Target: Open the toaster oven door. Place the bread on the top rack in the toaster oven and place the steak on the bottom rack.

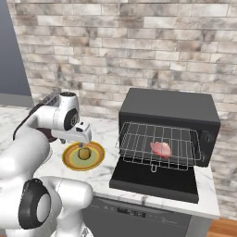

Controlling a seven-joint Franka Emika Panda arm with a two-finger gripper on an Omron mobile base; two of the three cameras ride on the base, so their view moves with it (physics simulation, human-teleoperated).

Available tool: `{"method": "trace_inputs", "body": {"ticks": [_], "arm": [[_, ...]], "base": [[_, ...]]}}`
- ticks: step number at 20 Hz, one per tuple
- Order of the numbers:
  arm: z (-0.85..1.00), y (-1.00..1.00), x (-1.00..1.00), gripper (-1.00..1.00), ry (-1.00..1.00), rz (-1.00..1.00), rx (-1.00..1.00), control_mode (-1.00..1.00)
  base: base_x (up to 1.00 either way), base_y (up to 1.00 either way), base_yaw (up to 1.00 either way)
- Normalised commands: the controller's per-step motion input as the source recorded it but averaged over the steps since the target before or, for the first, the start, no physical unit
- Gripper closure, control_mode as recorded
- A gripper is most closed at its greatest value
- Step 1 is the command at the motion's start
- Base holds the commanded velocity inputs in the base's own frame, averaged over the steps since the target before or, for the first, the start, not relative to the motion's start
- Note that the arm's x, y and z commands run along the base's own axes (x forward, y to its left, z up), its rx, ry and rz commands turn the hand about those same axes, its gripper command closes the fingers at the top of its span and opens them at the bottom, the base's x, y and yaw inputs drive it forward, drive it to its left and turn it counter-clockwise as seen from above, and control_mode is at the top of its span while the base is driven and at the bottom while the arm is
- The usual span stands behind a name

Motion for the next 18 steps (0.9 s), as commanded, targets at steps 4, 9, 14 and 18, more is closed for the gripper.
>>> {"method": "trace_inputs", "body": {"ticks": [4, 9, 14, 18], "arm": [[-0.23, 0.09, 0.15, -1.00, 0.00, -0.03, -0.07, -1.00], [-0.27, 0.01, 0.15, -1.00, -0.03, -0.02, -0.06, -1.00], [-0.14, -0.14, 0.01, -1.00, -0.04, 0.00, -0.10, -1.00], [-0.17, -0.17, 0.00, -1.00, -0.08, -0.02, -0.08, -1.00]], "base": [[0.00, 0.00, 0.00], [0.00, 0.00, 0.00], [0.00, 0.00, 0.00], [0.00, 0.00, 0.00]]}}
